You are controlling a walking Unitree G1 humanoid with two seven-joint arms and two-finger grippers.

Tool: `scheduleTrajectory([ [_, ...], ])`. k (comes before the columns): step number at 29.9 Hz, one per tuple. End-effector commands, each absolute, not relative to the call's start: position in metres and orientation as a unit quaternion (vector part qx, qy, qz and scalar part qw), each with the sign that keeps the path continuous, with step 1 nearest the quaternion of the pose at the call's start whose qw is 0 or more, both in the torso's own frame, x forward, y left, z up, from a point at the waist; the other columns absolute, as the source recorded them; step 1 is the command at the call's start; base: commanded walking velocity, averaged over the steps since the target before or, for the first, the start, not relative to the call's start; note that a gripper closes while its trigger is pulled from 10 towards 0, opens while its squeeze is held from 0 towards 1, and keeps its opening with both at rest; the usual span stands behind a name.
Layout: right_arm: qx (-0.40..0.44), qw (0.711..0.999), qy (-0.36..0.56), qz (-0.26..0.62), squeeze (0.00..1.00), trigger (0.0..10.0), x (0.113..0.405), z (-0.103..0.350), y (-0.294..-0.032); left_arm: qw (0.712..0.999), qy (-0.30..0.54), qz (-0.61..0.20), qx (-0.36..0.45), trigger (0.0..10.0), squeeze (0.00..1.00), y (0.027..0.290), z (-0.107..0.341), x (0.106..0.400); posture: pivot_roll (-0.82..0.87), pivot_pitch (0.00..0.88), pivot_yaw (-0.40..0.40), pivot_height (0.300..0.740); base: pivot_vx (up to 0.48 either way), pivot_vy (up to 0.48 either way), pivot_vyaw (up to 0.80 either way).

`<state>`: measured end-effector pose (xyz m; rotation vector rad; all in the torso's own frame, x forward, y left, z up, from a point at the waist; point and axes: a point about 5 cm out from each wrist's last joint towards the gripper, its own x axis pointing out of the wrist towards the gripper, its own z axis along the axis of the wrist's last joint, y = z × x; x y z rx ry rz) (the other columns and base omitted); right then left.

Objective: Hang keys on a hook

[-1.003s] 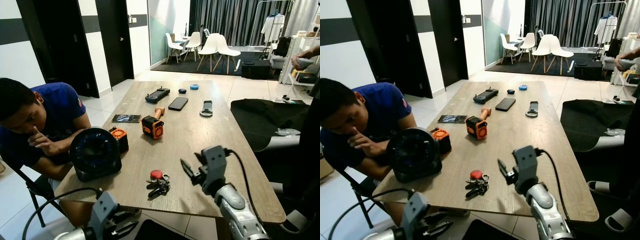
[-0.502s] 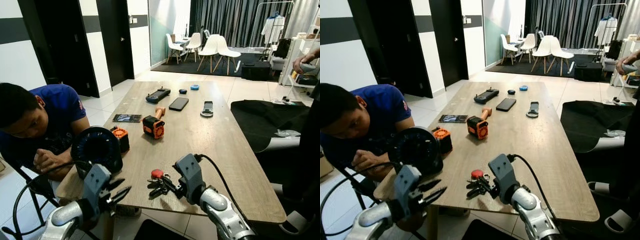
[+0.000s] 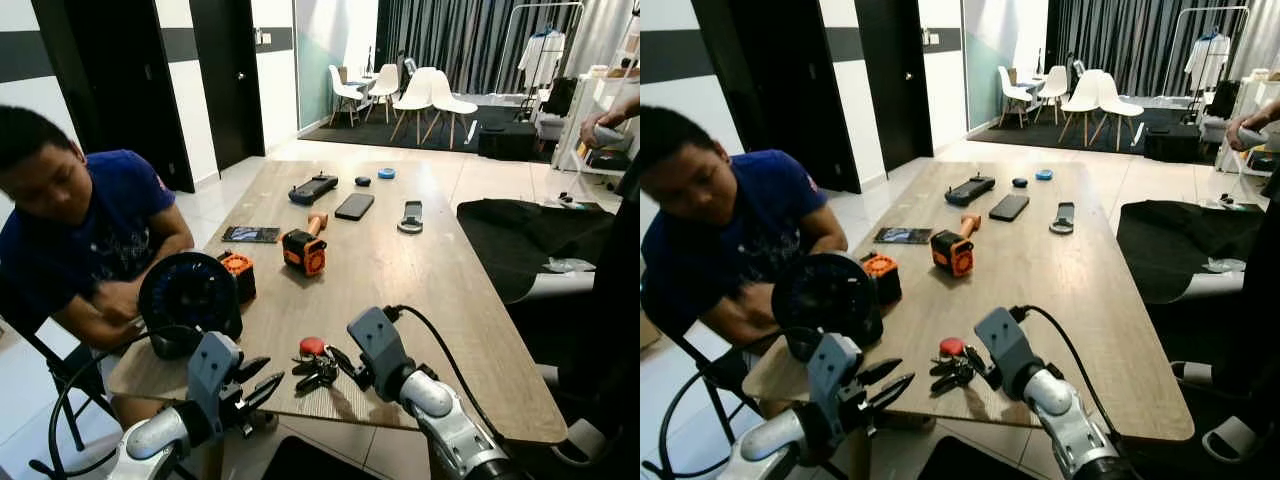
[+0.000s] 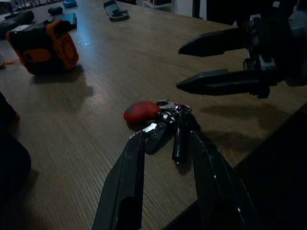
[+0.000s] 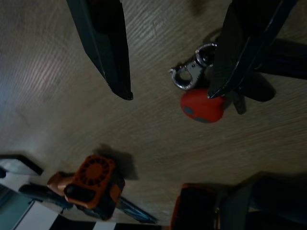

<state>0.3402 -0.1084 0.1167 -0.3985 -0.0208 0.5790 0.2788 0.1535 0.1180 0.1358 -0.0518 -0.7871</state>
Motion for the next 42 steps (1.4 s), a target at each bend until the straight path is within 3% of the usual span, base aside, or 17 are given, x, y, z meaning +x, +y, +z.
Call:
scheduleTrajectory([
  [1, -0.204, 0.933, -0.010, 0.298, 0.00, 10.0, 0.340, 0.115, -0.103, 0.921, -0.025, -0.383, 0.066, 10.0, 0.00, 0.149, 0.117, 0.277, 0.04, 0.043, -0.008, 0.740, 0.000, 0.000, 0.00],
  [23, -0.211, 0.926, -0.038, 0.311, 0.00, 10.0, 0.346, 0.124, -0.099, 0.927, -0.045, -0.368, 0.056, 10.0, 0.00, 0.140, 0.120, 0.271, 0.05, 0.042, -0.060, 0.740, 0.000, 0.000, 0.00],
  [24, -0.189, 0.925, -0.038, 0.327, 0.54, 10.0, 0.344, 0.123, -0.096, 0.927, -0.046, -0.368, 0.057, 10.0, 0.00, 0.141, 0.120, 0.270, 0.05, 0.042, -0.060, 0.740, 0.000, 0.000, 0.00],
  [25, -0.168, 0.926, -0.036, 0.336, 0.82, 10.0, 0.342, 0.122, -0.094, 0.927, -0.046, -0.368, 0.059, 10.0, 0.00, 0.142, 0.121, 0.270, 0.05, 0.036, -0.061, 0.740, 0.000, 0.000, 0.00],
  [27, -0.154, 0.927, -0.036, 0.341, 0.82, 10.0, 0.340, 0.122, -0.093, 0.927, -0.047, -0.368, 0.060, 10.0, 0.00, 0.143, 0.121, 0.270, 0.05, 0.036, -0.061, 0.740, 0.000, 0.000, 0.00],
  [28, -0.131, 0.931, -0.035, 0.338, 0.95, 10.0, 0.339, 0.121, -0.092, 0.927, -0.046, -0.367, 0.061, 10.0, 0.00, 0.143, 0.121, 0.270, 0.05, 0.035, -0.061, 0.740, 0.000, 0.000, 0.00],
  [30, -0.131, 0.931, -0.035, 0.338, 0.95, 10.0, 0.339, 0.121, -0.092, 0.927, -0.046, -0.367, 0.061, 10.0, 0.00, 0.143, 0.121, 0.270, 0.05, 0.035, -0.061, 0.740, 0.000, 0.000, 0.00],
  [31, -0.103, 0.939, -0.035, 0.327, 0.84, 10.0, 0.336, 0.118, -0.091, 0.927, -0.046, -0.367, 0.062, 10.0, 0.00, 0.143, 0.121, 0.270, 0.05, 0.034, -0.060, 0.740, 0.000, 0.000, 0.00],
  [33, -0.054, 0.949, -0.033, 0.309, 0.00, 10.0, 0.324, 0.109, -0.086, 0.926, -0.043, -0.370, 0.062, 10.0, 0.00, 0.144, 0.121, 0.268, 0.05, 0.042, -0.047, 0.740, 0.000, 0.000, 0.00],
  [42, -0.028, 0.956, 0.012, 0.291, 0.00, 10.0, 0.306, 0.085, -0.087, 0.922, -0.037, -0.381, 0.060, 10.0, 0.00, 0.143, 0.121, 0.267, 0.05, 0.050, -0.026, 0.740, 0.000, 0.000, 0.00],
])
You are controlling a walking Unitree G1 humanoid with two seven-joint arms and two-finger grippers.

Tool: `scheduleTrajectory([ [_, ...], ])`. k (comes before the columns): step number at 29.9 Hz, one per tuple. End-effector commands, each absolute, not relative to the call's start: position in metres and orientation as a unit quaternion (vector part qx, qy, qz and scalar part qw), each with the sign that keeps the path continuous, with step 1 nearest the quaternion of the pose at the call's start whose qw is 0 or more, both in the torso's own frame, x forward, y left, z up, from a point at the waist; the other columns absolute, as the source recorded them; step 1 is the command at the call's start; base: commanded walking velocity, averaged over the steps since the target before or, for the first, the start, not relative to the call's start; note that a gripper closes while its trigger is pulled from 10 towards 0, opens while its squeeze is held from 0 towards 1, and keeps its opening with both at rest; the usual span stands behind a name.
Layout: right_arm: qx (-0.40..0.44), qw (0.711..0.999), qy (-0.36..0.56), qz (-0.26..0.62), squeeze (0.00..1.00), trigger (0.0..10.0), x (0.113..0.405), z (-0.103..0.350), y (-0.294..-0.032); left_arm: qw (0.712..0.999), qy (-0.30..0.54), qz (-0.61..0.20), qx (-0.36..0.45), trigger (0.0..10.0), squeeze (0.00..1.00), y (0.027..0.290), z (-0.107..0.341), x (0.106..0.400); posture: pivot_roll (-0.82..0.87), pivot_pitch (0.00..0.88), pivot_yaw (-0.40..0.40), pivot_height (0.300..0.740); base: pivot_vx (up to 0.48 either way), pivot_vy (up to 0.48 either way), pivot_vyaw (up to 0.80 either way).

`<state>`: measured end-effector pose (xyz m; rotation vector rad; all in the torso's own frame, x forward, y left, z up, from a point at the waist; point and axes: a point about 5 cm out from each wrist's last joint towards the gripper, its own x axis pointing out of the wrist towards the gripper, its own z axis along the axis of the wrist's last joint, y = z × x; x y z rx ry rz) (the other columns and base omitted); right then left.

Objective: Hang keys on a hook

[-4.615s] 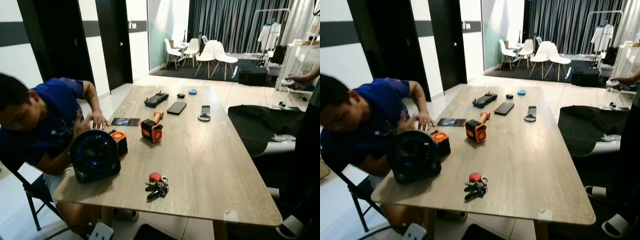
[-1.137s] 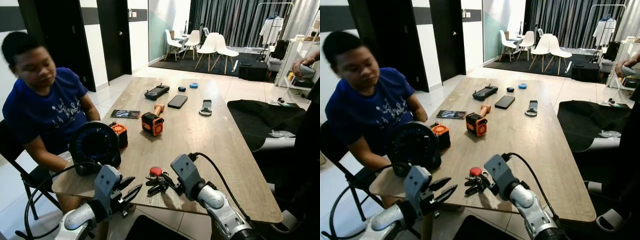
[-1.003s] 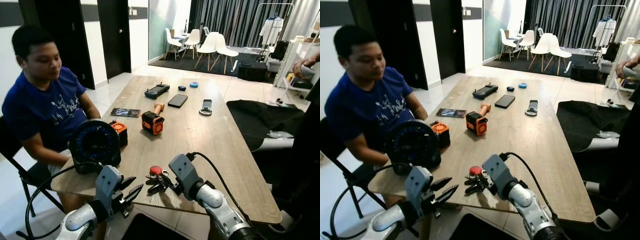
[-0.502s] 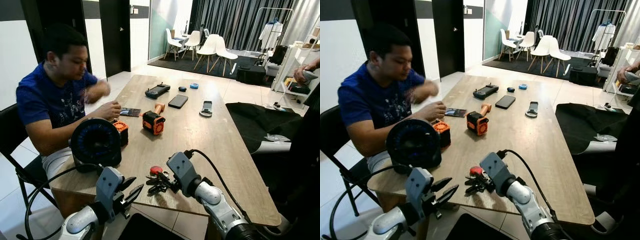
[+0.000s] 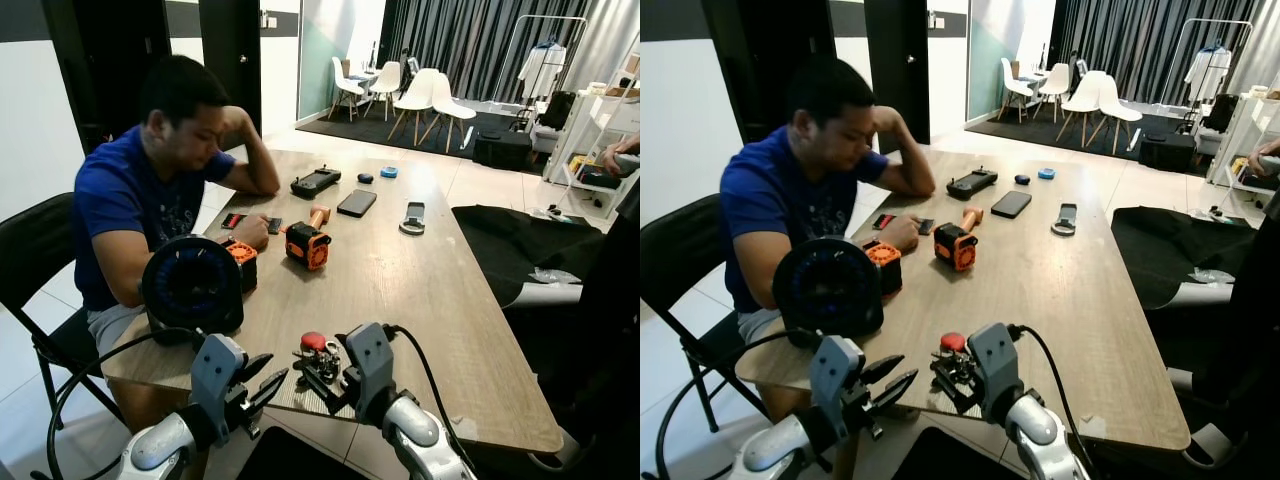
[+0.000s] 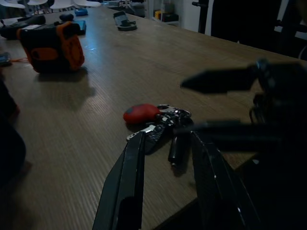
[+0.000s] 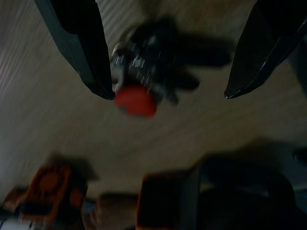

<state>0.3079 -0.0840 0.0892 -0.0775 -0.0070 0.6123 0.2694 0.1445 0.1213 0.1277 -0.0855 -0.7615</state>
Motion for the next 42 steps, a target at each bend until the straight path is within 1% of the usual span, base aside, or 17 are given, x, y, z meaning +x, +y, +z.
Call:
scheduleTrajectory([
  [1, -0.028, 0.956, 0.012, 0.291, 0.00, 10.0, 0.306, 0.085, -0.087, 0.922, -0.037, -0.381, 0.060, 10.0, 0.00, 0.143, 0.121, 0.267, 0.05, 0.050, -0.026, 0.740, 0.000, 0.000, 0.00],
  [7, -0.033, 0.966, 0.023, 0.255, 0.00, 10.0, 0.313, 0.089, -0.096, 0.918, -0.037, -0.392, 0.056, 10.0, 0.00, 0.141, 0.123, 0.268, 0.04, 0.055, -0.020, 0.740, 0.000, 0.000, 0.00],
  [16, -0.044, 0.972, 0.036, 0.226, 0.00, 10.0, 0.322, 0.091, -0.109, 0.918, -0.036, -0.391, 0.054, 10.0, 0.00, 0.140, 0.123, 0.268, 0.04, 0.057, -0.019, 0.740, 0.000, 0.000, 0.00],
  [33, -0.084, 0.964, 0.067, 0.244, 0.00, 10.0, 0.338, 0.094, -0.110, 0.921, -0.028, -0.384, 0.061, 10.0, 0.00, 0.141, 0.122, 0.270, 0.05, 0.053, -0.019, 0.740, 0.000, 0.000, 0.00],
  [42, -0.092, 0.961, 0.069, 0.251, 0.00, 10.0, 0.339, 0.093, -0.107, 0.921, -0.026, -0.383, 0.067, 10.0, 0.00, 0.142, 0.122, 0.271, 0.05, 0.052, -0.020, 0.740, 0.000, 0.000, 0.00],
])
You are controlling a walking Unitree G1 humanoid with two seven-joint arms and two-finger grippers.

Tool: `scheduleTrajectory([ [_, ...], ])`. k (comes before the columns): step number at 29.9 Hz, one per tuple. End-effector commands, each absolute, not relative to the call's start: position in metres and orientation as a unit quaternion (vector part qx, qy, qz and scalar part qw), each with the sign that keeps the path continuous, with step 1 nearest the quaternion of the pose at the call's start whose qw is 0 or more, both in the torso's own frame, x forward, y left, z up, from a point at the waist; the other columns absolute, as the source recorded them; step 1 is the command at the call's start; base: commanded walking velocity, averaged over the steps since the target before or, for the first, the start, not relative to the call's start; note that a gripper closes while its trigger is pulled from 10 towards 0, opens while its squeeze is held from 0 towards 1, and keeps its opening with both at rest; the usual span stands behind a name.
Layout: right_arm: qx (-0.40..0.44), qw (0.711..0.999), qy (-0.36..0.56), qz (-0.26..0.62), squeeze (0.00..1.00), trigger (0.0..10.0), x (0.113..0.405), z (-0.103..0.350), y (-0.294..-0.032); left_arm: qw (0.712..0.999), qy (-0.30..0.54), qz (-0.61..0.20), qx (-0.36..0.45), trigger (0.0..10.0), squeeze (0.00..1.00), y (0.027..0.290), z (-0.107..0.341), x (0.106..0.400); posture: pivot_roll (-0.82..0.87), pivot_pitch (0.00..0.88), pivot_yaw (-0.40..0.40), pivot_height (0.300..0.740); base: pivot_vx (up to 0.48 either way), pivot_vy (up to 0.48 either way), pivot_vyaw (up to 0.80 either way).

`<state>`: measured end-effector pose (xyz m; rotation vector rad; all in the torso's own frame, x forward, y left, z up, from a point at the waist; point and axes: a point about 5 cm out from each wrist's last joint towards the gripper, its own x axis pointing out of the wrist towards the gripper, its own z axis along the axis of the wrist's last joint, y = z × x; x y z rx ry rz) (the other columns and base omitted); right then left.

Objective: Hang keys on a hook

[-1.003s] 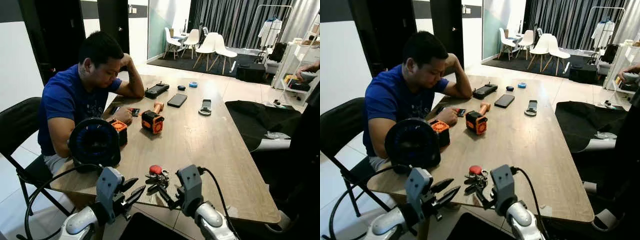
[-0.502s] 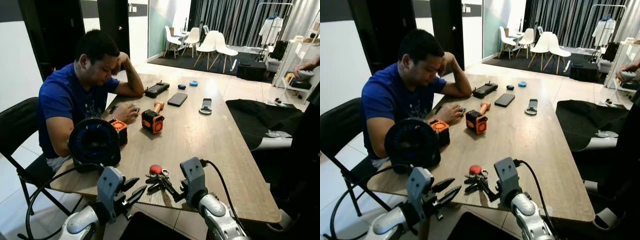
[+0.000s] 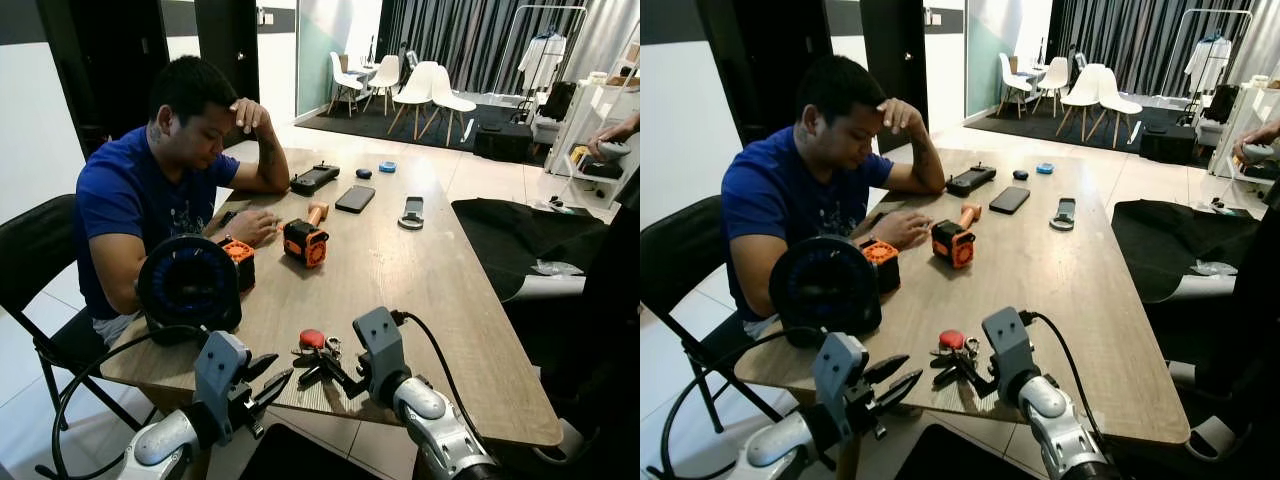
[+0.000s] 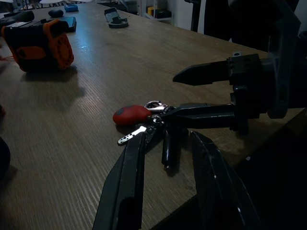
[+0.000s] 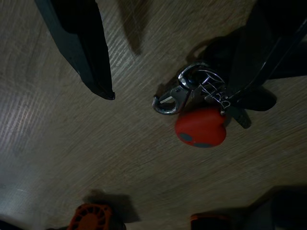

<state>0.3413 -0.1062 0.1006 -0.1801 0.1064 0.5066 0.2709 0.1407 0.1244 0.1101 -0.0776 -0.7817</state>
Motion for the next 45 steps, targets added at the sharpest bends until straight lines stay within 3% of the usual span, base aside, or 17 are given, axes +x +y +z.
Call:
scheduleTrajectory([
  [1, -0.092, 0.961, 0.069, 0.251, 0.00, 10.0, 0.339, 0.093, -0.107, 0.921, -0.026, -0.383, 0.067, 10.0, 0.00, 0.142, 0.121, 0.271, 0.05, 0.052, -0.020, 0.740, 0.000, 0.000, 0.00],
  [2, -0.092, 0.961, 0.069, 0.251, 0.00, 10.0, 0.339, 0.093, -0.107, 0.921, -0.026, -0.383, 0.067, 10.0, 0.00, 0.142, 0.121, 0.271, 0.05, 0.052, -0.020, 0.740, 0.000, 0.000, 0.00],
  [3, -0.092, 0.961, 0.070, 0.252, 0.00, 7.5, 0.339, 0.092, -0.107, 0.921, -0.026, -0.383, 0.068, 10.0, 0.00, 0.142, 0.121, 0.271, 0.04, 0.051, -0.020, 0.740, 0.000, 0.000, 0.00],
  [4, -0.092, 0.961, 0.070, 0.252, 0.00, 7.5, 0.339, 0.092, -0.107, 0.921, -0.026, -0.383, 0.068, 10.0, 0.00, 0.142, 0.121, 0.271, 0.04, 0.051, -0.020, 0.740, 0.000, 0.000, 0.00],
  [5, -0.092, 0.961, 0.070, 0.252, 0.00, 4.4, 0.338, 0.091, -0.107, 0.921, -0.026, -0.383, 0.068, 10.0, 0.00, 0.142, 0.122, 0.271, 0.04, 0.051, -0.020, 0.740, 0.000, 0.000, 0.00],
  [6, -0.092, 0.961, 0.072, 0.252, 0.00, 4.0, 0.338, 0.091, -0.107, 0.921, -0.026, -0.382, 0.069, 10.0, 0.00, 0.142, 0.122, 0.272, 0.04, 0.050, -0.020, 0.740, 0.000, 0.000, 0.00],
  [14, -0.089, 0.962, 0.074, 0.247, 0.00, 3.5, 0.339, 0.089, -0.108, 0.920, -0.025, -0.384, 0.071, 10.0, 0.00, 0.141, 0.121, 0.272, 0.04, 0.050, -0.016, 0.740, 0.000, 0.000, 0.00],
  [24, -0.085, 0.964, 0.073, 0.242, 0.00, 3.8, 0.338, 0.088, -0.110, 0.919, -0.022, -0.387, 0.076, 10.0, 0.00, 0.141, 0.120, 0.272, 0.04, 0.054, -0.008, 0.740, 0.000, 0.000, 0.00],
  [26, -0.072, 0.969, 0.038, 0.232, 0.00, 3.2, 0.341, 0.098, -0.110, 0.919, -0.022, -0.387, 0.077, 10.0, 0.00, 0.141, 0.120, 0.272, 0.04, 0.054, -0.008, 0.740, 0.000, 0.000, 0.00],
  [32, -0.022, 0.979, -0.064, 0.192, 0.00, 3.3, 0.346, 0.131, -0.116, 0.919, -0.024, -0.386, 0.078, 10.0, 0.00, 0.142, 0.121, 0.273, 0.04, 0.052, -0.008, 0.740, 0.000, 0.000, 0.00],
  [33, -0.022, 0.982, -0.062, 0.176, 0.00, 7.2, 0.348, 0.131, -0.121, 0.919, -0.024, -0.385, 0.078, 10.0, 0.00, 0.142, 0.121, 0.273, 0.04, 0.051, -0.008, 0.740, 0.000, 0.000, 0.00],
  [34, -0.023, 0.984, -0.061, 0.165, 0.00, 10.0, 0.348, 0.131, -0.123, 0.919, -0.024, -0.385, 0.078, 10.0, 0.00, 0.142, 0.121, 0.273, 0.04, 0.051, -0.008, 0.740, 0.000, 0.000, 0.00],
  [37, -0.014, 0.990, -0.026, 0.138, 0.00, 10.0, 0.352, 0.122, -0.134, 0.919, -0.026, -0.385, 0.077, 10.0, 0.00, 0.141, 0.121, 0.273, 0.04, 0.047, -0.011, 0.740, 0.000, 0.000, 0.00],
  [38, -0.008, 0.990, -0.017, 0.138, 0.29, 10.0, 0.352, 0.119, -0.136, 0.919, -0.026, -0.385, 0.077, 10.0, 0.00, 0.141, 0.121, 0.273, 0.04, 0.047, -0.011, 0.740, 0.000, 0.000, 0.00],
  [39, -0.007, 0.990, -0.007, 0.141, 0.29, 10.0, 0.352, 0.117, -0.137, 0.919, -0.027, -0.385, 0.077, 10.0, 0.00, 0.141, 0.121, 0.272, 0.04, 0.046, -0.013, 0.740, 0.000, 0.000, 0.00],
  [40, -0.008, 0.990, 0.010, 0.144, 0.97, 10.0, 0.352, 0.111, -0.137, 0.919, -0.027, -0.385, 0.076, 10.0, 0.00, 0.141, 0.122, 0.272, 0.04, 0.046, -0.013, 0.740, 0.000, 0.000, 0.00],
  [45, -0.019, 0.986, 0.077, 0.144, 1.00, 10.0, 0.350, 0.093, -0.138, 0.919, -0.028, -0.385, 0.077, 10.0, 0.00, 0.140, 0.121, 0.272, 0.04, 0.046, -0.015, 0.740, 0.000, 0.000, 0.00],
])
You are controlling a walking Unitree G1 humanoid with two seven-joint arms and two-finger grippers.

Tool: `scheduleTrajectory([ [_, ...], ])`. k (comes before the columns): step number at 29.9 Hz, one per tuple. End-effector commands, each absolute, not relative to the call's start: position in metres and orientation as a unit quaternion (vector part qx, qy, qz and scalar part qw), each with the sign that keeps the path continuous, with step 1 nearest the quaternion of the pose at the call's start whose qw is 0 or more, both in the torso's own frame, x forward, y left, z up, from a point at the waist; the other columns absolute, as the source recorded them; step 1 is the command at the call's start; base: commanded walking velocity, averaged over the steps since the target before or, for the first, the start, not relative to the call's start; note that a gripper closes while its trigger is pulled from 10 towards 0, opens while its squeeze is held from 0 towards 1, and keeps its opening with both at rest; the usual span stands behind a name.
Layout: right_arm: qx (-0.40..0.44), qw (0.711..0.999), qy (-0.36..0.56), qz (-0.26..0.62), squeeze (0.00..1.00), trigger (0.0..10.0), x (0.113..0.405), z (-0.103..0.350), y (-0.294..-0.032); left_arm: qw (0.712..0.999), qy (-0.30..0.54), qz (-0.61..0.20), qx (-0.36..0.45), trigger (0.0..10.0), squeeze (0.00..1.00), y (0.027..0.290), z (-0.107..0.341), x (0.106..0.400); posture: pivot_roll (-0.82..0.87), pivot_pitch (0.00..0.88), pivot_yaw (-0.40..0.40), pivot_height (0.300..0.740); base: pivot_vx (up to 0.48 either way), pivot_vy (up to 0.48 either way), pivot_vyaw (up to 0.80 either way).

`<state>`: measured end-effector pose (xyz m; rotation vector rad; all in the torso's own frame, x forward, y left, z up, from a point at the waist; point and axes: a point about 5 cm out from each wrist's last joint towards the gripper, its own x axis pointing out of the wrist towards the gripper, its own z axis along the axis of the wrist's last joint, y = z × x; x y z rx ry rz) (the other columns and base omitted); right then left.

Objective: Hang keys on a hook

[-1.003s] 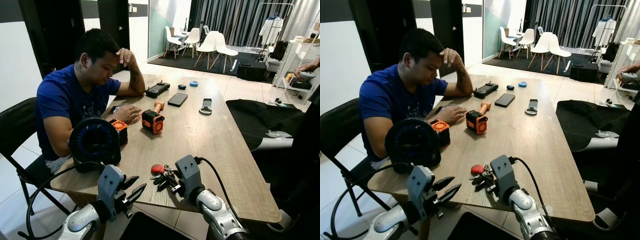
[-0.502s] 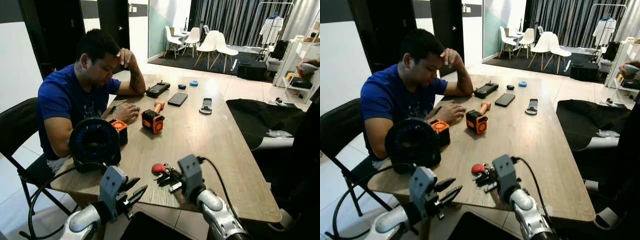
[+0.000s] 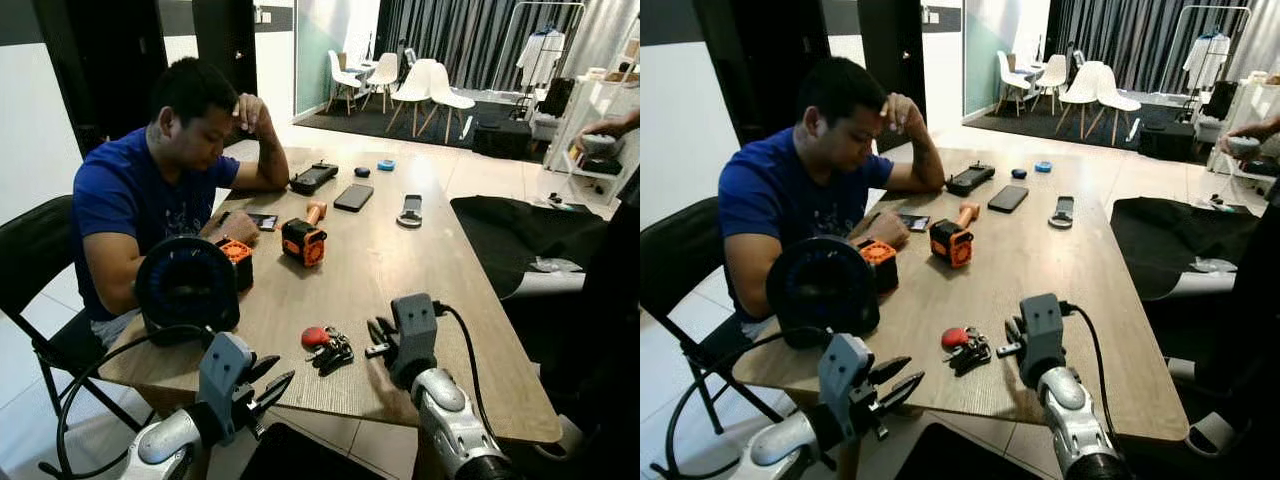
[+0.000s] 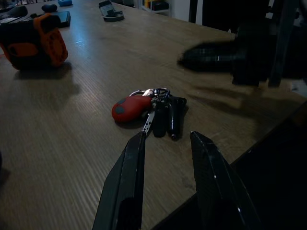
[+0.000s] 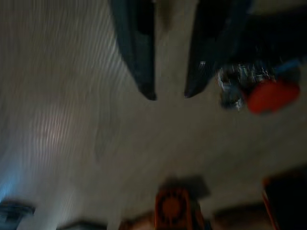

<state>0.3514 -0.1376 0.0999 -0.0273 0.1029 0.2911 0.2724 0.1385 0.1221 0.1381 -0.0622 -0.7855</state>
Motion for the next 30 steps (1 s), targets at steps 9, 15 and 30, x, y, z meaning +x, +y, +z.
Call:
scheduleTrajectory([
  [9, -0.012, 0.976, 0.129, 0.174, 0.00, 10.0, 0.353, 0.086, -0.125, 0.921, -0.026, -0.381, 0.080, 10.0, 0.00, 0.140, 0.120, 0.271, 0.05, 0.048, -0.016, 0.740, 0.000, 0.000, 0.00],
  [15, 0.004, 0.968, 0.144, 0.205, 0.00, 10.0, 0.352, 0.088, -0.111, 0.922, -0.026, -0.378, 0.079, 10.0, 0.00, 0.142, 0.120, 0.271, 0.05, 0.049, -0.016, 0.740, 0.000, 0.000, 0.00],
  [30, 0.020, 0.918, 0.165, 0.360, 0.00, 10.0, 0.318, 0.077, -0.047, 0.922, -0.021, -0.378, 0.082, 10.0, 0.00, 0.143, 0.119, 0.271, 0.05, 0.059, -0.018, 0.740, 0.000, 0.000, 0.00],
])
